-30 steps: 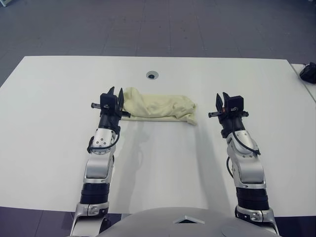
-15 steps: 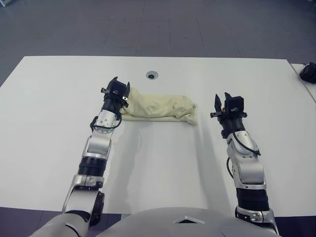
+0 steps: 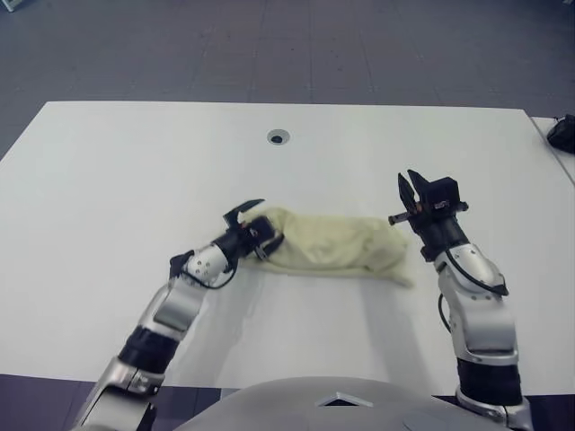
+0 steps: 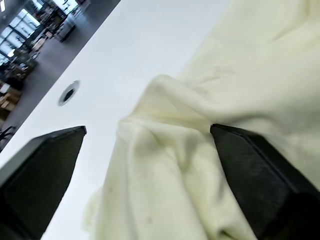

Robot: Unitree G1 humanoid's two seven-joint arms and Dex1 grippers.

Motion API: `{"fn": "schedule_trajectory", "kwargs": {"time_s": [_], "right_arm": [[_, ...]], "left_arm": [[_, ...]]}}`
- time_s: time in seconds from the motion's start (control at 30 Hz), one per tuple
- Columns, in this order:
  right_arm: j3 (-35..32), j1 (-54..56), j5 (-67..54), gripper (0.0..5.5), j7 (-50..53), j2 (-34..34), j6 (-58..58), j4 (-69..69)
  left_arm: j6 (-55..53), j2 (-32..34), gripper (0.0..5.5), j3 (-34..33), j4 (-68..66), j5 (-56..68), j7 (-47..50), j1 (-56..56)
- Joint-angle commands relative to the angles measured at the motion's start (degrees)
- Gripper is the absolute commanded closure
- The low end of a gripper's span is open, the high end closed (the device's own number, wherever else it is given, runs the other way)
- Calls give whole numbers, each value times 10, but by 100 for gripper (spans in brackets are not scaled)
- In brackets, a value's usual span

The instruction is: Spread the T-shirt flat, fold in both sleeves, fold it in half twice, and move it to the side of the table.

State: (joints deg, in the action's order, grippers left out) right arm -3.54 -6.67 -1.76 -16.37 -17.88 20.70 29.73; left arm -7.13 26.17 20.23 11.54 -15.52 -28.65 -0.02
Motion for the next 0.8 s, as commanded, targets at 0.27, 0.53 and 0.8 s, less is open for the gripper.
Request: {"fn": "schedule_trajectory", "kwargs": {"time_s": [0.27,0.53,0.8], "right_arm": [[-140,-109,-247,357,-254,-219,237,165],[0,-41,-225,247,-263,-248,235,101],[104,-39,-155,367,-275,-269,182,36]], "left_arm": [[-126,41,10,-16,74,-36,-7,79],[-129,35,10,-12,72,-34,0,76],[-127,38,10,-10,59,-32,-6,58]]}}
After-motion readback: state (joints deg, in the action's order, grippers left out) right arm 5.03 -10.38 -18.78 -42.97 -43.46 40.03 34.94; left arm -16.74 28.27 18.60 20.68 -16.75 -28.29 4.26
